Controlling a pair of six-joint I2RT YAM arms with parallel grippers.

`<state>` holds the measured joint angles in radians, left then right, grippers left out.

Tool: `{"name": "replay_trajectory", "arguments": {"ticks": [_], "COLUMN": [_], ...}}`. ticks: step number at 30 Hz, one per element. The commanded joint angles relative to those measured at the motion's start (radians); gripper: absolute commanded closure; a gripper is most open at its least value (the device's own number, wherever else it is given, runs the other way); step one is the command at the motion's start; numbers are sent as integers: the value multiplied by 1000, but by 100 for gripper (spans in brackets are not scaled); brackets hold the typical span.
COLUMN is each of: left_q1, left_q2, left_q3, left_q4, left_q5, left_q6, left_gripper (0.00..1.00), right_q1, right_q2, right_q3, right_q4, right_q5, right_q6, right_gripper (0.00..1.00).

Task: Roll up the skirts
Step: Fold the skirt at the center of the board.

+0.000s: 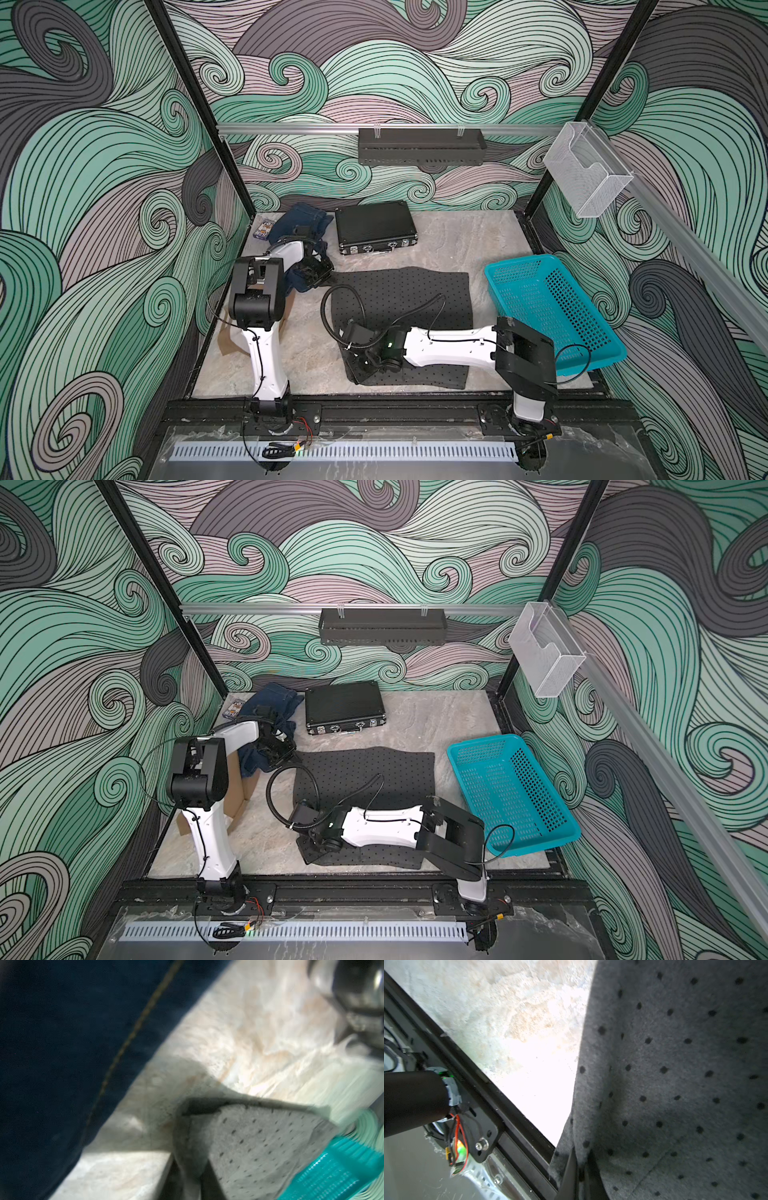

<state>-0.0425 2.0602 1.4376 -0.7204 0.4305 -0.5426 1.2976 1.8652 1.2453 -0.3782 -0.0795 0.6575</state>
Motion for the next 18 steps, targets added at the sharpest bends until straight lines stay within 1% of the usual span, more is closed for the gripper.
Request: {"name": "replay_trajectory", "arguments": {"ticks": [1, 4, 7, 12, 14, 16, 18], "left_q1": [-7, -7, 2, 88, 114, 117, 102], "left_q2": [-58, -173, -280, -431, -467, -507, -558], "left_q3": [-15, -59, -78, -161, -167, -174, -196], "left_q4": [40, 64, 61, 90, 52, 31, 59], "left_q5": [-18, -93, -172, -179, -201, -207, -198], "left_q6": [-18, -74, -114, -175, -178, -178, -190], "left_gripper": [100, 100, 100, 100, 100, 100, 100], "right_q1": [8, 12, 14, 14, 14, 12, 12], "right_q2": [-43, -73, -99, -74, -80, -107, -151], "right_q3": [-2, 5, 10, 82, 79, 51, 4], "right_q4": [-24, -41, -43, -76, -52, -14, 13], "right_q5": [-5, -29, -27, -75, -125, -164, -173], "right_q6": [-24, -31, -30, -40, -27, 1, 22], "right_gripper": [100, 100, 100, 100, 100, 100, 100]}}
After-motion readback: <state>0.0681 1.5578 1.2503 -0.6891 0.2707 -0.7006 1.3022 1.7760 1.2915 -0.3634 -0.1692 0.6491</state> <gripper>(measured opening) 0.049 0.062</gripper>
